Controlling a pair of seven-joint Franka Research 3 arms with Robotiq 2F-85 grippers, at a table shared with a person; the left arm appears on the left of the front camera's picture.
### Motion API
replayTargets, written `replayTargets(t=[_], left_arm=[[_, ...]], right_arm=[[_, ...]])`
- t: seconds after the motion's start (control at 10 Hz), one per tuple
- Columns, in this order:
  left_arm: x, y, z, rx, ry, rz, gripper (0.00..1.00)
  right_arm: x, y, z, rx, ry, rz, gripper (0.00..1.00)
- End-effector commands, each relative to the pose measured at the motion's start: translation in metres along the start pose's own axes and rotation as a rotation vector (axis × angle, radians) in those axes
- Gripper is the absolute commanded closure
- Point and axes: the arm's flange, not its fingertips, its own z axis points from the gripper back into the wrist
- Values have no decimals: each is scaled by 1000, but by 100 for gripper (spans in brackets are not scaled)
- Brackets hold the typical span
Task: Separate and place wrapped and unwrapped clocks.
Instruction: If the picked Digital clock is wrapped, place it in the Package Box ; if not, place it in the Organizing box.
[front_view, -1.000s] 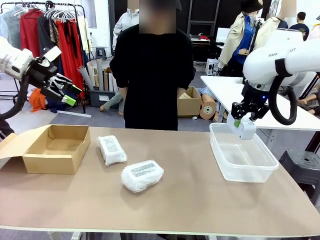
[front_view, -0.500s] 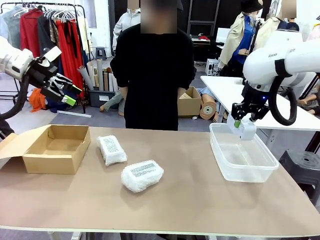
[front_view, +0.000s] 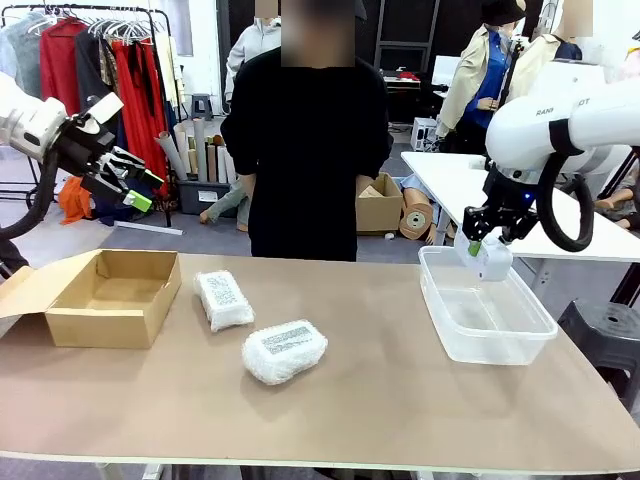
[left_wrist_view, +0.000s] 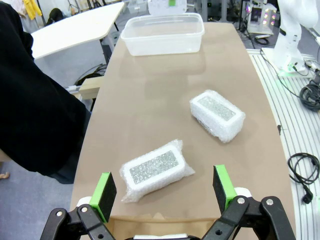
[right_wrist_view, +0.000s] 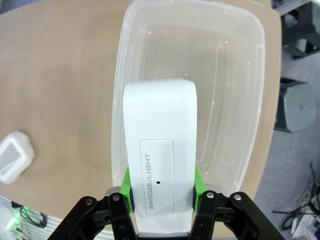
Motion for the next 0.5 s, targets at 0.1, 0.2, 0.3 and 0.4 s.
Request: replayTargets(t=[0.1, 0.2, 0.3, 0.4], left_arm=[[1, -2, 1, 0, 4, -2, 0], [1, -2, 1, 0, 4, -2, 0], [1, -2, 1, 0, 4, -2, 0], [1, -2, 1, 0, 4, -2, 0]], right_arm=[[6, -7, -34, -41, -6, -65, 100], [6, -8, -44, -63, 8, -85, 100], [7, -10, -56, -76, 22, -93, 100], [9, -15, -69, -86, 35, -102, 100]])
